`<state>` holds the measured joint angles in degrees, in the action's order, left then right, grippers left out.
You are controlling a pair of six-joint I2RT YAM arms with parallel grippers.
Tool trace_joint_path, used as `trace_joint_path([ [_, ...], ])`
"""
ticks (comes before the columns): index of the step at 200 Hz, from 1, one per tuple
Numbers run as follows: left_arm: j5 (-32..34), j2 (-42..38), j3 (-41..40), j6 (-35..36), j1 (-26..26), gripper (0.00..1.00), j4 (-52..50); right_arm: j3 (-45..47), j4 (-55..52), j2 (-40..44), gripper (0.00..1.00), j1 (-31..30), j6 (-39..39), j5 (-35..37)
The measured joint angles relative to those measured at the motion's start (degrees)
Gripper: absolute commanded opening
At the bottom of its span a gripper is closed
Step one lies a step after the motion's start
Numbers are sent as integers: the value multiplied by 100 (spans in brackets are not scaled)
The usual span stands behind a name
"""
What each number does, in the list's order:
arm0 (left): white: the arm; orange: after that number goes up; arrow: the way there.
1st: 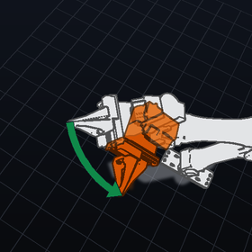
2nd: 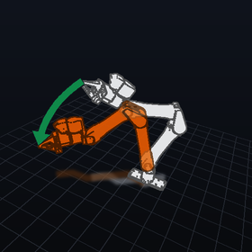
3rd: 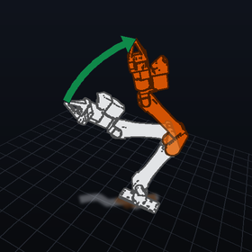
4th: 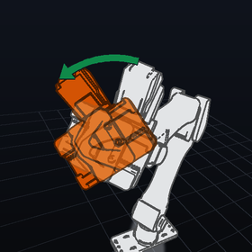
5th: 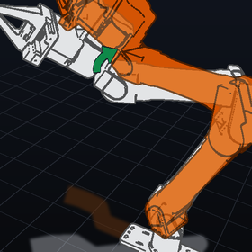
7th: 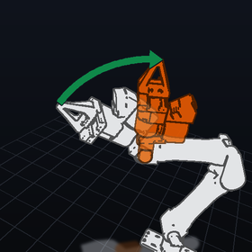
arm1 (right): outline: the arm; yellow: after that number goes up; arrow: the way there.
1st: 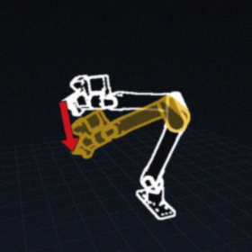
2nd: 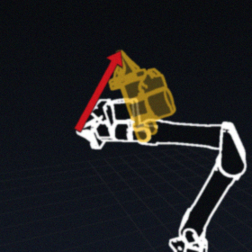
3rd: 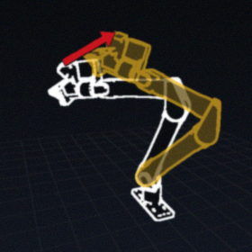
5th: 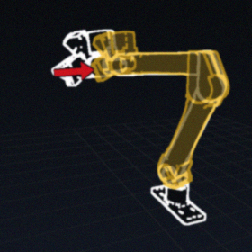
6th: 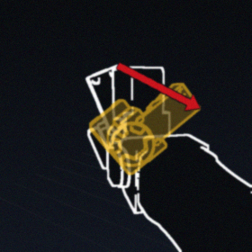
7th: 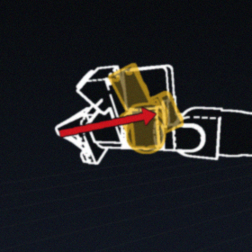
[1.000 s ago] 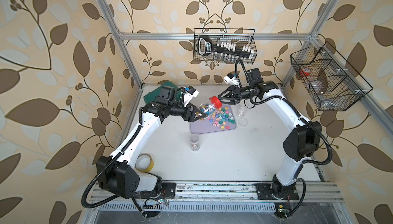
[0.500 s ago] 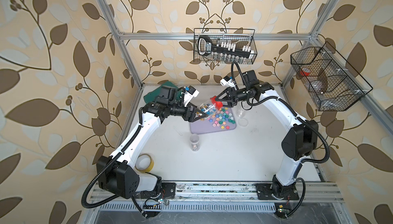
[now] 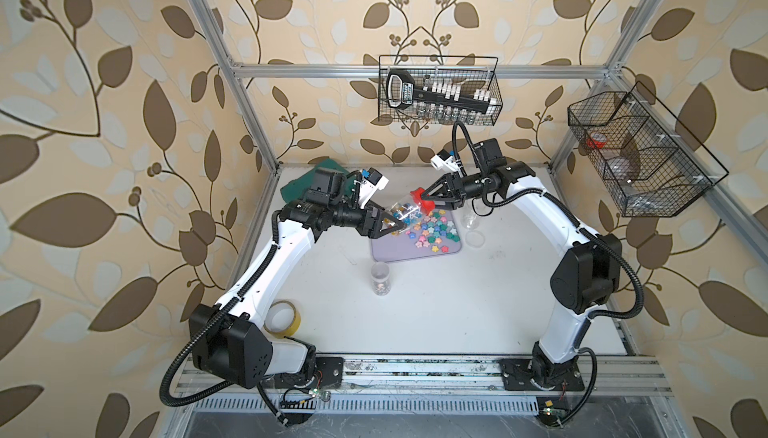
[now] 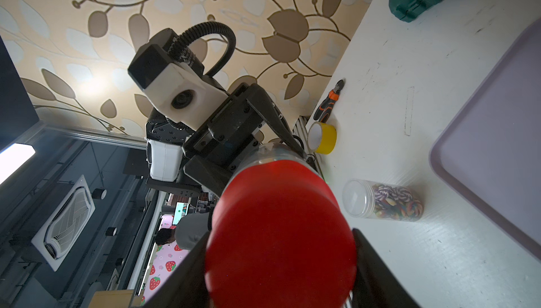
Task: Pour the candies out of the jar
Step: Unscrew the lid from the jar.
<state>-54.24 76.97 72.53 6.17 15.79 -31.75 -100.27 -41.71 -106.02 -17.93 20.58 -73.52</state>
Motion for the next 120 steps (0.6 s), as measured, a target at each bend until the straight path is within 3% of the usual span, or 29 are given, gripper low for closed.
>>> trace_joint_path([
  [71,-675,358,-31,-393,-2,59,581,673,352,518,35,179,-90,122],
  [120,-1187,584,-31,-988,-20,59,1259,1241,1082,1078,35,260,-293,304],
])
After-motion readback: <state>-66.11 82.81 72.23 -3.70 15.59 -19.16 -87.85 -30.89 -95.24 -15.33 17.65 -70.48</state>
